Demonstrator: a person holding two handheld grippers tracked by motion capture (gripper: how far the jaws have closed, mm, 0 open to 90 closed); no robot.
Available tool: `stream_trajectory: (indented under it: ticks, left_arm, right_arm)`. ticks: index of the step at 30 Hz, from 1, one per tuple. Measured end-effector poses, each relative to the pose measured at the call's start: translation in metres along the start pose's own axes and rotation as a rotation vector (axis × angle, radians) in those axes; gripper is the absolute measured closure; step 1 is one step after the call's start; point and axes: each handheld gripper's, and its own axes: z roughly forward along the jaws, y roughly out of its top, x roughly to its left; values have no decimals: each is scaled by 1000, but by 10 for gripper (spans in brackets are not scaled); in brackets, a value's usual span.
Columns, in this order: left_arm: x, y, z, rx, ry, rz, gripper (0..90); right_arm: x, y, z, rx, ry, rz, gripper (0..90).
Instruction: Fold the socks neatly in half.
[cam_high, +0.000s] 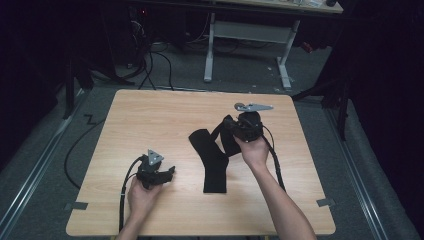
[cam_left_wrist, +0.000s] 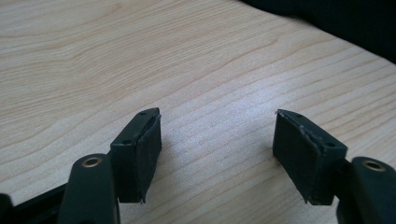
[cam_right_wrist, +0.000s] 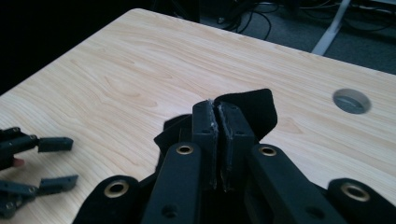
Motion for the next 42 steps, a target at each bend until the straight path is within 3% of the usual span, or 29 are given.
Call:
stream_trajectory:
  ticks: [11,21,25,26,31,42]
  left_arm:
    - [0,0,0,3,-3,3,321]
    - [0,0,0,2,-3,5,321]
    - [0,0,0,2,-3,4,321]
    - [0,0,0,2,-3,3,321]
    - [0,0,0,2,-3,4,321]
    - [0,0,0,3,-1,4,321]
  right_arm:
    - [13,21,51,38,11,36,858]
    - [24,29,58,-8,5,42,858]
    - [24,20,60,9,4,48,858]
    - [24,8,62,30,14,60,858]
    - [25,-17,60,81,17,52,856]
    - [23,-58,58,130,44,103,843]
